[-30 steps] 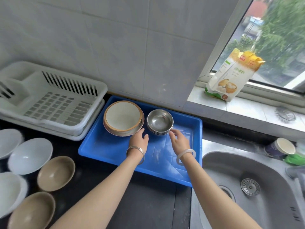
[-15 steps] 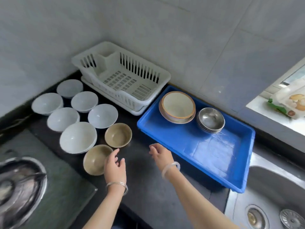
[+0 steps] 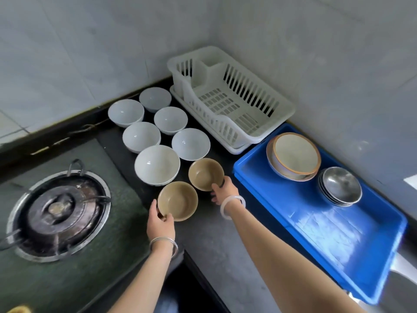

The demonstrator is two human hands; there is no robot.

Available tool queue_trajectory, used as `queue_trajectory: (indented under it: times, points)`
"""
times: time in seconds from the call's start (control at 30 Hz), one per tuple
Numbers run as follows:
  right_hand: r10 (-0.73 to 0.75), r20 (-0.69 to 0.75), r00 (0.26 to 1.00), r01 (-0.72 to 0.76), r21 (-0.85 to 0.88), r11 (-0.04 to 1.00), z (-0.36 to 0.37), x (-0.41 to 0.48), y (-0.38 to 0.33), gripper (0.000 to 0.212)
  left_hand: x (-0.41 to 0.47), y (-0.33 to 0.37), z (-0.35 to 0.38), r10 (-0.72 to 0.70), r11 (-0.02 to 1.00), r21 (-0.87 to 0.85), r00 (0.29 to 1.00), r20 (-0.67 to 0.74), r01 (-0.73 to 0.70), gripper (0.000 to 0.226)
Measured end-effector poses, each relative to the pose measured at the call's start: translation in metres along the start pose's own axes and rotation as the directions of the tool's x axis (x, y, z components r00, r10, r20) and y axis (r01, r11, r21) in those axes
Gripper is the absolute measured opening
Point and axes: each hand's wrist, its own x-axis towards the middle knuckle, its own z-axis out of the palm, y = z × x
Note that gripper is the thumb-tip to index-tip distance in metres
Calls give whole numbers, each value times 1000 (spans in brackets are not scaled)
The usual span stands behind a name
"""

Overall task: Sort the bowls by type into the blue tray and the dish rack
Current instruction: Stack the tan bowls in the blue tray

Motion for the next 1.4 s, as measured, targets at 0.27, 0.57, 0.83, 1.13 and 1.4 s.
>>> queue_trajectory:
  times: [0.27, 0.57, 0.83, 1.13, 1.4]
  points:
    - [-20, -125, 992, 41, 172, 984, -8, -17, 3, 47, 8, -10, -3, -25, 997, -64, 993, 119, 33, 50]
    - [-184, -88, 979, 188, 33, 982, -13, -54, 10, 31, 9, -10, 5, -78, 974, -188, 962, 262, 131, 38]
    - [-187, 20, 982, 187, -183, 965, 4, -60, 16, 31, 14, -9, 7, -90, 971, -199, 975, 202, 131, 39]
    - [-172, 19, 985, 170, -291, 941, 6, -54, 24, 28, 13, -16, 7, -32, 999, 10, 973, 230, 30, 31]
    - [-6, 143, 990, -9, 105, 994, 2, -45, 30, 36, 9, -6, 10, -3, 1000, -13, 973, 229, 6, 35]
